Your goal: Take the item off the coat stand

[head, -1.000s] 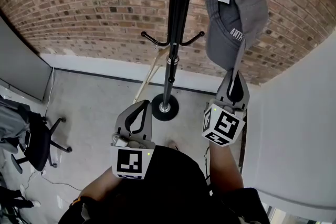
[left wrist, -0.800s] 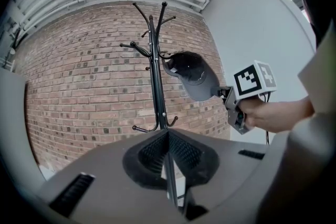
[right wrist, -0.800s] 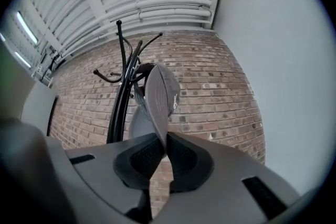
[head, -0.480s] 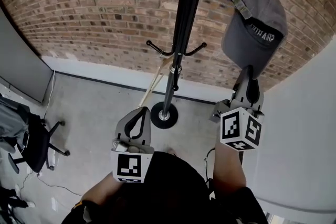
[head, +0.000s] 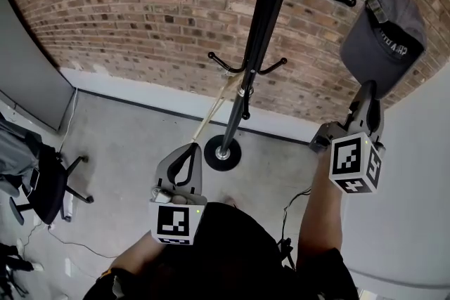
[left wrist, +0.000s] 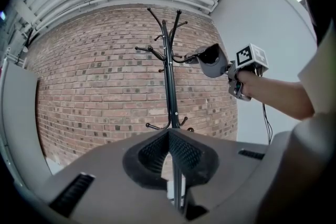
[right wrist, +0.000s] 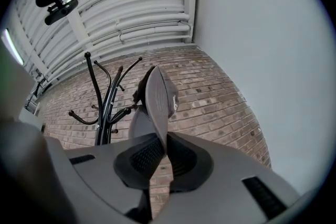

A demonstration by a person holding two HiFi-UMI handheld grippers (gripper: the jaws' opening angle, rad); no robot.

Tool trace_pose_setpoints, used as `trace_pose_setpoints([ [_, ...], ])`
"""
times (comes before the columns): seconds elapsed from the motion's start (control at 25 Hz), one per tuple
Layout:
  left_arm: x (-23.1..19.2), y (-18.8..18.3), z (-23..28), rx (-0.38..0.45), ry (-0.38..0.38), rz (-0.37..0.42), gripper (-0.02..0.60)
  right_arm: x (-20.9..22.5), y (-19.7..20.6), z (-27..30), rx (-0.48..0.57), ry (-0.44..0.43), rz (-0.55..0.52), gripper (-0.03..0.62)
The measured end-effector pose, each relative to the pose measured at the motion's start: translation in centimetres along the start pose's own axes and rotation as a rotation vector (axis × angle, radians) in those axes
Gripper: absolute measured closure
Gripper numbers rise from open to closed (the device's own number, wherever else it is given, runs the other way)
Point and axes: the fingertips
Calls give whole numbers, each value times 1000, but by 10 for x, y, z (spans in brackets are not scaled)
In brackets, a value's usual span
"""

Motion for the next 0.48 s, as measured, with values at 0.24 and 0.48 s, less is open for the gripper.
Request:
trace_pose_setpoints([
  [0.24,3,4,-10,0,25,-4,551,19,27,-44,-77,68,1,562],
  [0.48,8,9,-21,0,61,-18,551,29,59,-104,-187,106,31,562],
])
Point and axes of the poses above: the fingertips, and each gripper's own axes: z forward along the fingers, x to its right, y out of its underside, and after that the axes turned 15 degrees about z, right-handed
